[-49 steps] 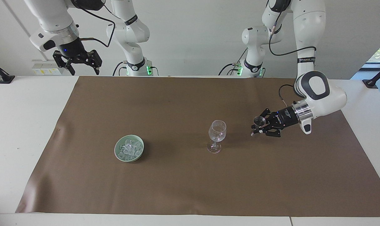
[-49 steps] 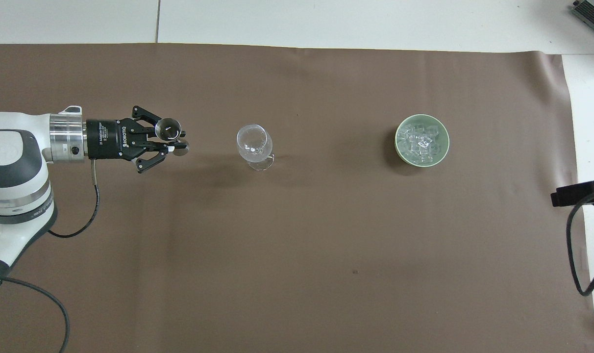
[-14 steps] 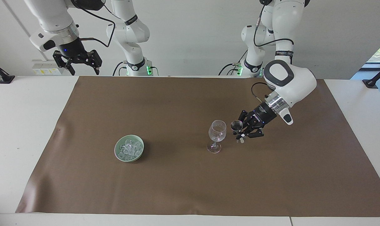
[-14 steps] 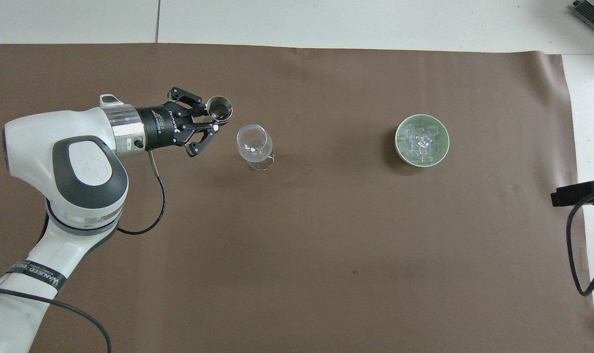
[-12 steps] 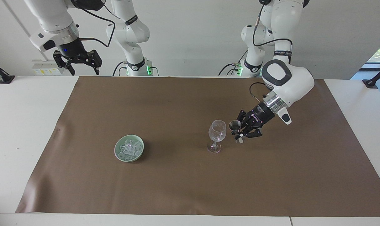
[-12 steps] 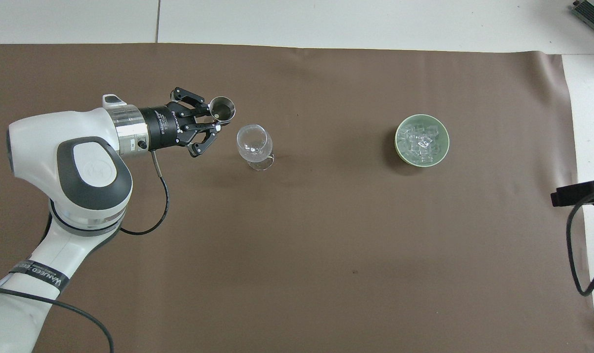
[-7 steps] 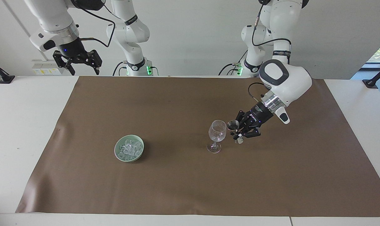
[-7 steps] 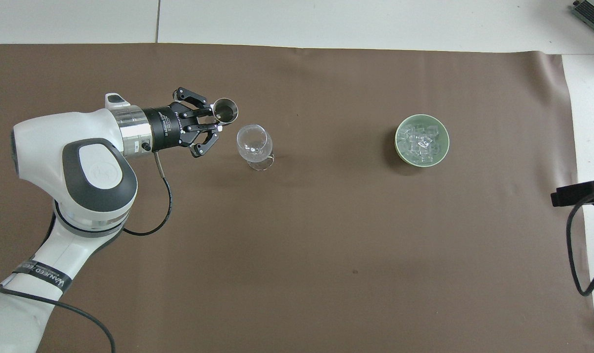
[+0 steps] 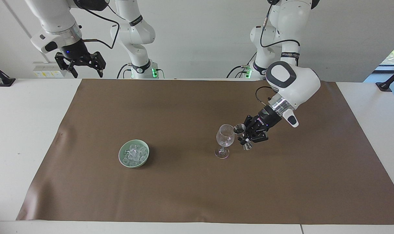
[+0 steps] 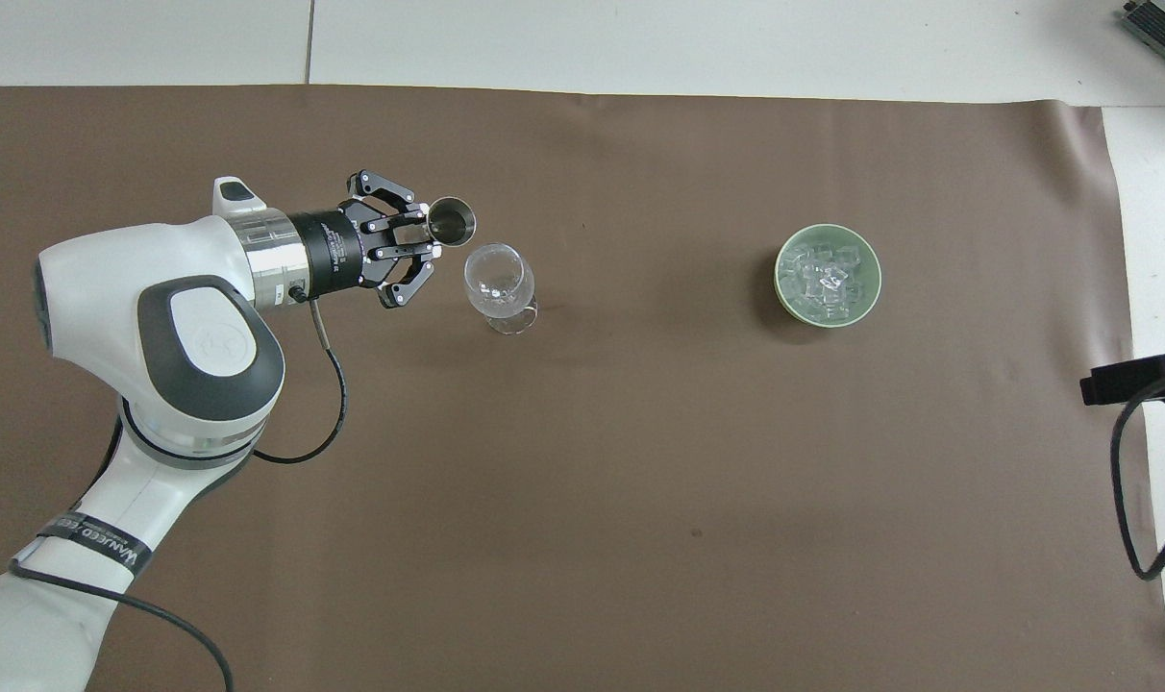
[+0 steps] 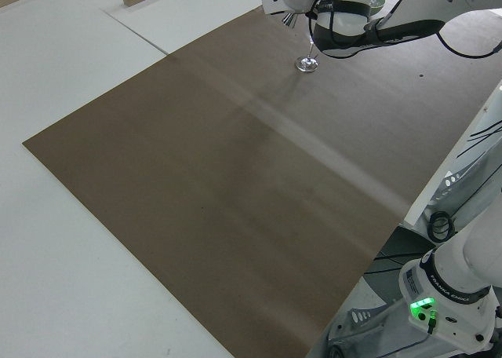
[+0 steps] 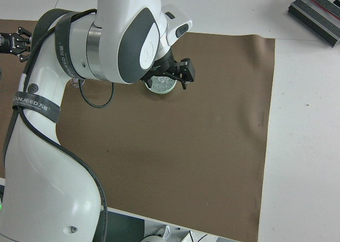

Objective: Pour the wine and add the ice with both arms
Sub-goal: 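Position the silver cup above the wine glass rim with the left gripper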

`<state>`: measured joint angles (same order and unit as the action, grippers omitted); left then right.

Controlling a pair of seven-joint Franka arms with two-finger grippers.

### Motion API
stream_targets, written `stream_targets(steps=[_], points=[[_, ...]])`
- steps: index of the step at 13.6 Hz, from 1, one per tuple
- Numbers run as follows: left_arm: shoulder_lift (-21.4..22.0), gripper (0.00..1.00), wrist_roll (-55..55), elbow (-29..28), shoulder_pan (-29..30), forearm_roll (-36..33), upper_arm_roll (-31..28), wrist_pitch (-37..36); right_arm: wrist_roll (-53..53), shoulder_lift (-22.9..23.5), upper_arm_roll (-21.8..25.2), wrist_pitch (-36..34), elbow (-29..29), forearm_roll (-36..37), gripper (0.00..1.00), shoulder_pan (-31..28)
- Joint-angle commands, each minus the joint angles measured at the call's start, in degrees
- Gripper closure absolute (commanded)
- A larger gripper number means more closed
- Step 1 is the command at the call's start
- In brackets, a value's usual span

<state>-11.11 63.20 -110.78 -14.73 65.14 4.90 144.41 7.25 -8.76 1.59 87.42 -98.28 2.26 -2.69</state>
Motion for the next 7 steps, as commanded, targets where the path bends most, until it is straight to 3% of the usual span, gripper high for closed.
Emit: stream_targets(steps=[1,7], points=[[1.36,1.0,-2.37,-1.98,-1.09,-0.63,-0.77,2.28,1.01,-0.21,-0.27,0.56,-0.15,-0.94,0.0,-0.56],[2.06,1.0,-3.96,-2.69,-2.84,-0.63,-0.77,5.88,1.01,-0.3,-0.27,0.56,-0.15,-0.94,0.0,-0.56]])
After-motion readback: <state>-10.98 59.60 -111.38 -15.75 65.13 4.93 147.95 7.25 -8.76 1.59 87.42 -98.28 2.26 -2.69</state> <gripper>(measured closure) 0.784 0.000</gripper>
